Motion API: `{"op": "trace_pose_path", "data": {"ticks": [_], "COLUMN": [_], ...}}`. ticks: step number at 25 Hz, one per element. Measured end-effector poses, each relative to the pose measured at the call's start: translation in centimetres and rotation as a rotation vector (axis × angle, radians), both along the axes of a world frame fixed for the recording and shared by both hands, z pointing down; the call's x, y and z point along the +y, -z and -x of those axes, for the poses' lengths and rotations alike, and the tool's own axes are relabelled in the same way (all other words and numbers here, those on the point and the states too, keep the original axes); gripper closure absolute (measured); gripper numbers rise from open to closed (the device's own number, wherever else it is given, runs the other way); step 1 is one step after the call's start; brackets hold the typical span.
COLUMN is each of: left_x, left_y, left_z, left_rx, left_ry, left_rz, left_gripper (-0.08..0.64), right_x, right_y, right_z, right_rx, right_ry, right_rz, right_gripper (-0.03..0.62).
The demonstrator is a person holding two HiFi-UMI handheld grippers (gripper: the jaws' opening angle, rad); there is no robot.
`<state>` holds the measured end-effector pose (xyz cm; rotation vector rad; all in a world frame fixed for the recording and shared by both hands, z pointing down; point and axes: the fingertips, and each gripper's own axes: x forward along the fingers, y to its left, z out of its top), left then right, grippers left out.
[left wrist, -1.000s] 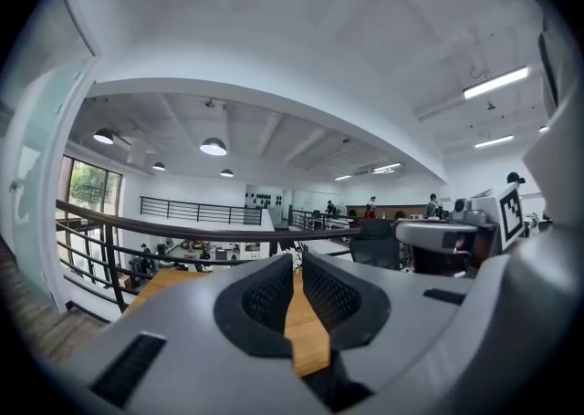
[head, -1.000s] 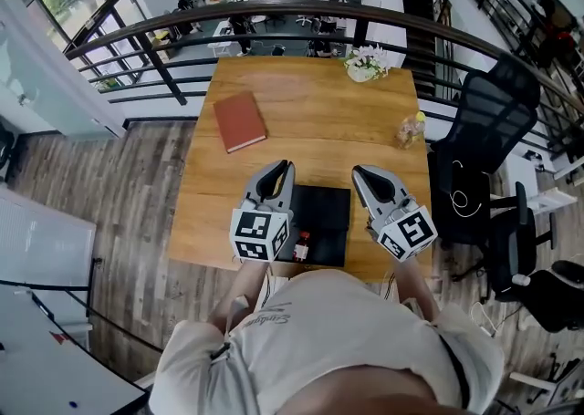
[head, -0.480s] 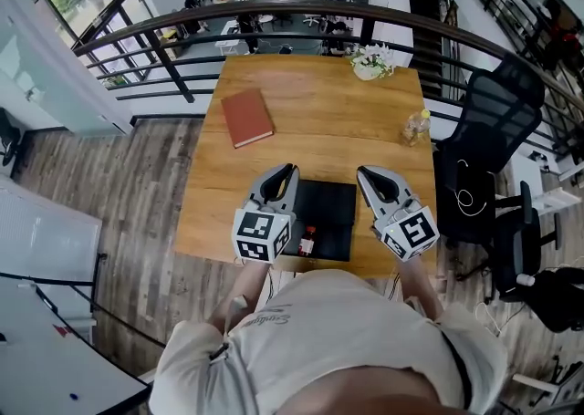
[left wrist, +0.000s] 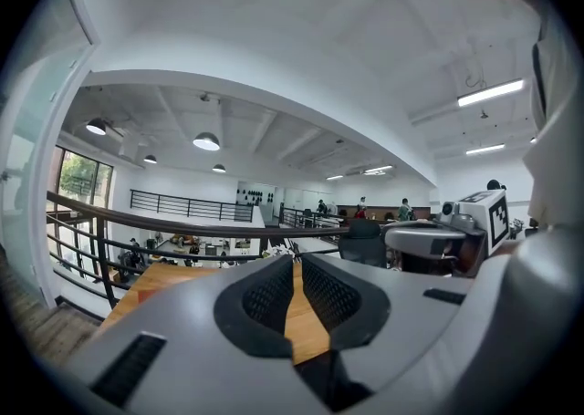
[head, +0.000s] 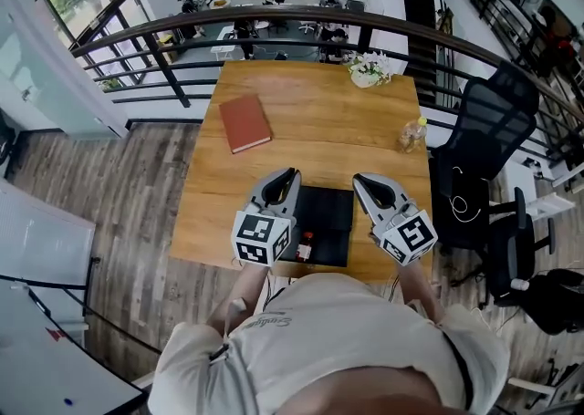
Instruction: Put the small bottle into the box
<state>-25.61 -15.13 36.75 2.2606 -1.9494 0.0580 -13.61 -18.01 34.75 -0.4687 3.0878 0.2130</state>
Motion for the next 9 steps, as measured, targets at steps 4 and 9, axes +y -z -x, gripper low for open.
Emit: {"op": "trace_pose_path", "data": {"ticks": [4, 9], "left_x": [-0.3, -0.9], "left_y": [-0.9, -2.4], "left_z": [-0.1, -0.1], "left_rx": [0.013, 0.031], "left_ry": [-0.014, -0.030], "left_rz": [0.018, 0.049], "left_gripper": [0.522, 0.522], "right_x": [-0.3, -0.1], "right_y": [-0.7, -2.2], "right_z": [-0.1, -0.3], "right_rx": [0.017, 0.044], "right_ry": [-0.009, -0.023], "right_rz": [0.022, 0.050], "right_gripper": [0.597, 0.597]}}
